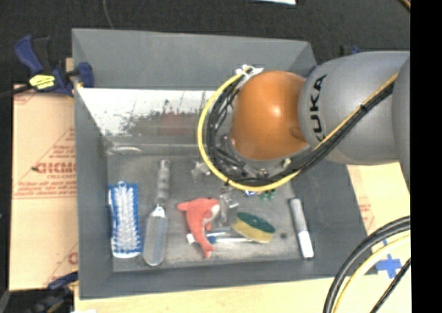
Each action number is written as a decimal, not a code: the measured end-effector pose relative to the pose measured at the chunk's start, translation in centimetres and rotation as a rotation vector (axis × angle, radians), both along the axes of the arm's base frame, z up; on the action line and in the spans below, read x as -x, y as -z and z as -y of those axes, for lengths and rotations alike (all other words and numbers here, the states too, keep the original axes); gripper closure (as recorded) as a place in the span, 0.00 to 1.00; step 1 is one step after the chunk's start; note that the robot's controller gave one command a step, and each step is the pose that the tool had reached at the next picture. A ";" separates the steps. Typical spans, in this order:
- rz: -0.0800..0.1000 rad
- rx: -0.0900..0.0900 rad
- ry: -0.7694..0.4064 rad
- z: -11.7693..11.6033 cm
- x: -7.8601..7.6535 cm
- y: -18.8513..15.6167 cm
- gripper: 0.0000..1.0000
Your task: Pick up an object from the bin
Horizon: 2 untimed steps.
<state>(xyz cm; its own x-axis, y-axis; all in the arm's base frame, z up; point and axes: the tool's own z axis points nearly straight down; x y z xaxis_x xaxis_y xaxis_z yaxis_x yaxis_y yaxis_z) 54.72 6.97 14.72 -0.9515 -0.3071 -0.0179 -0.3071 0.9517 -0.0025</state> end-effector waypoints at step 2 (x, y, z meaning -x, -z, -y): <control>-0.001 0.008 -0.356 -4.3 -1.7 7.7 0.00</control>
Offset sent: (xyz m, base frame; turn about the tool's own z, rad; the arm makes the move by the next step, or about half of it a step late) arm 0.0167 0.0432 -0.0772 -0.3582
